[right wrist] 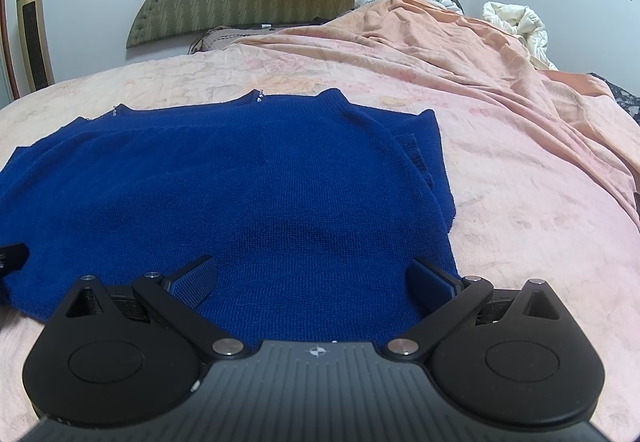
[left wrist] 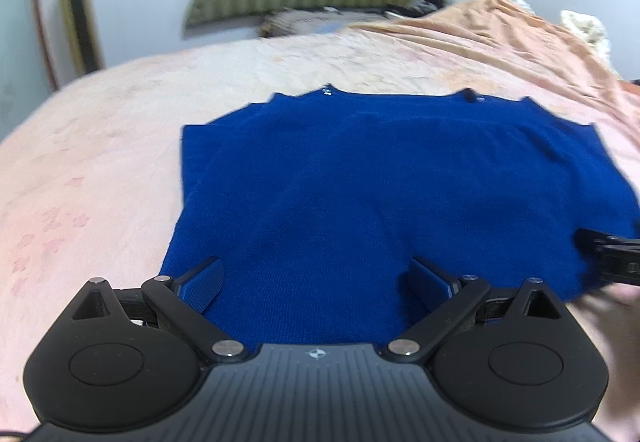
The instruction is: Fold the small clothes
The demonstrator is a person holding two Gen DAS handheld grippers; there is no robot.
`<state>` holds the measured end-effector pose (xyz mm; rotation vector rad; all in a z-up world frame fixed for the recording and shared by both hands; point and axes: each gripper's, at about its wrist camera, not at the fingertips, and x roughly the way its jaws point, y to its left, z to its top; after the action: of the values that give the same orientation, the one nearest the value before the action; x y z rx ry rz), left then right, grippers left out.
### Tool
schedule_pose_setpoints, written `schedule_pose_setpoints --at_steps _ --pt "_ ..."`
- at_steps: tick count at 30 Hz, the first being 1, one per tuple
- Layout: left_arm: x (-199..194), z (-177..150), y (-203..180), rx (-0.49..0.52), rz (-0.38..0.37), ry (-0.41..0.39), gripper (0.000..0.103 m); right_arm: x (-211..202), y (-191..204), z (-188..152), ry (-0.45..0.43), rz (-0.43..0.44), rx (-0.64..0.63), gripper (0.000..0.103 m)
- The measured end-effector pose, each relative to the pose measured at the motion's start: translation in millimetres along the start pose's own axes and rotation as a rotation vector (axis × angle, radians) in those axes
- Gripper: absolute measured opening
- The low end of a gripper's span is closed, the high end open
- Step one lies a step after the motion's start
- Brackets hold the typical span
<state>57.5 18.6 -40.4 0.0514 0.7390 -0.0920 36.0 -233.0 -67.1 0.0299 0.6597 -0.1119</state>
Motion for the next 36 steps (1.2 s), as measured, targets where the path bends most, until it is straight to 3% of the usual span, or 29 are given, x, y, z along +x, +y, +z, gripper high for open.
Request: schedule_pose_setpoints --at_steps 3,5,11,36 --pt "-8 14 17 0.0 -0.033 0.013 0.1 -6 -2 1 -0.003 -0.002 0.016 0.103" --pt "-12 25 28 -0.01 -0.022 0.002 0.1 -16 -2 1 -0.027 -0.015 0.056 0.102" --pt "-17 51 37 -0.022 0.041 -0.03 0.1 -41 16 13 -0.084 0.061 0.061 0.103" --pt "6 56 40 0.026 0.101 0.016 0.1 -53 61 22 -0.103 0.067 -0.098 0.103"
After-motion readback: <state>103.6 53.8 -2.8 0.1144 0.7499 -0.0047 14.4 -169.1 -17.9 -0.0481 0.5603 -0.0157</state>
